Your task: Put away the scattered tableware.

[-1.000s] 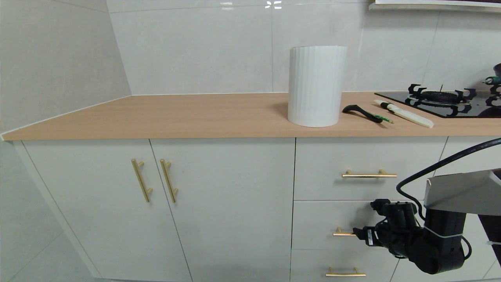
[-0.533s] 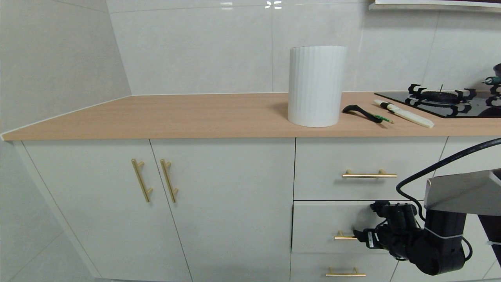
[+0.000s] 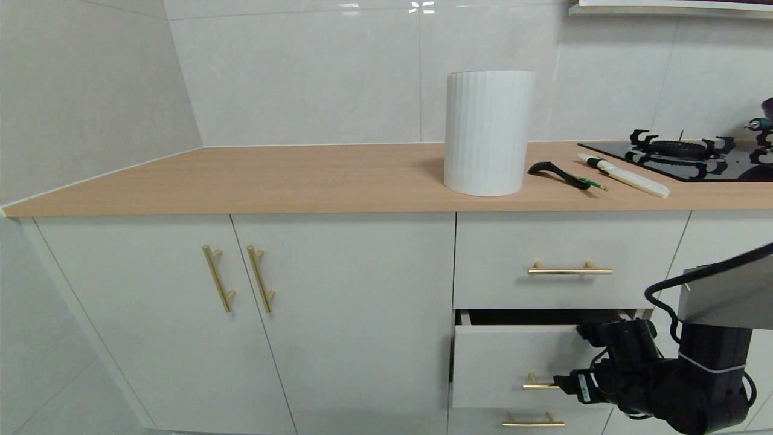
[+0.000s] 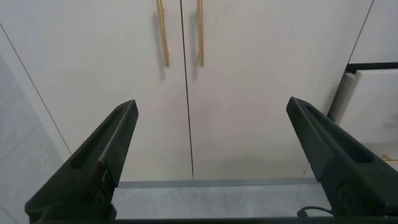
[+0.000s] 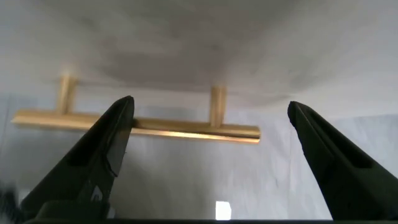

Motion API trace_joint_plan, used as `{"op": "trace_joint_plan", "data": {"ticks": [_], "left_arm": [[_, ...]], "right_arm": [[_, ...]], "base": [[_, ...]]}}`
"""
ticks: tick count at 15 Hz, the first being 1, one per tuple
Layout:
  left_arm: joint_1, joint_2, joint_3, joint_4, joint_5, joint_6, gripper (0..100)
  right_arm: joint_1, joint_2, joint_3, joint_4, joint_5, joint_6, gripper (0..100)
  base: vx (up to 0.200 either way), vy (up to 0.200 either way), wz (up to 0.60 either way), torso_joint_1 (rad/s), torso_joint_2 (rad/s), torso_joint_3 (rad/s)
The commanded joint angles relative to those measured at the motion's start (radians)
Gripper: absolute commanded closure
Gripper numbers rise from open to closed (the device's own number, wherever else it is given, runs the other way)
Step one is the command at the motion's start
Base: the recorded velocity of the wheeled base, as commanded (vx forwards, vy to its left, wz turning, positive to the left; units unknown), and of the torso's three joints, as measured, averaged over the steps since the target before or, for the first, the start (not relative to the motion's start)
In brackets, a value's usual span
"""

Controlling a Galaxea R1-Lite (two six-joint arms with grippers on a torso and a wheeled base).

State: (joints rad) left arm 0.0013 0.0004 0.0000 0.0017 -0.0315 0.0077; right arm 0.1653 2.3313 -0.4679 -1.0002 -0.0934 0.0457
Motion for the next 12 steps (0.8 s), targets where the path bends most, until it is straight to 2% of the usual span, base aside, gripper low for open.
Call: {"op": "trace_joint_plan", "data": {"ticks": [1,2,4,6,9,12], "left_arm": [[0.0,0.0,0.0,0.0,-0.001,0.0,0],[0.0,0.0,0.0,0.0,0.001,0.0,0],[0.0,0.0,0.0,0.0,0.001,0.0,0],[0.0,0.0,0.0,0.0,0.001,0.0,0],[0.0,0.0,0.0,0.0,-0.001,0.0,0],[0.0,0.0,0.0,0.0,0.001,0.0,0]], "right_arm": [[0.056,-0.316,0.068,0.176,0.004,-0.004,0],[0.068,-0.423,0.068,0.269,0.006,-0.003,0],[0.079,-0.579,0.044,0.367,0.006,-0.001,0],[0.079,-0.635,0.034,0.37,0.0,0.0,0],[0.079,-0.589,0.011,0.359,-0.002,0.043,0],[0.079,-0.454,0.018,0.224,-0.017,0.054,0]], "base": [[0.0,0.0,0.0,0.0,0.0,0.0],[0.0,0.0,0.0,0.0,0.0,0.0],[0.0,0.0,0.0,0.0,0.0,0.0],[0.0,0.0,0.0,0.0,0.0,0.0],[0.0,0.0,0.0,0.0,0.0,0.0],[0.0,0.0,0.0,0.0,0.0,0.0]]}}
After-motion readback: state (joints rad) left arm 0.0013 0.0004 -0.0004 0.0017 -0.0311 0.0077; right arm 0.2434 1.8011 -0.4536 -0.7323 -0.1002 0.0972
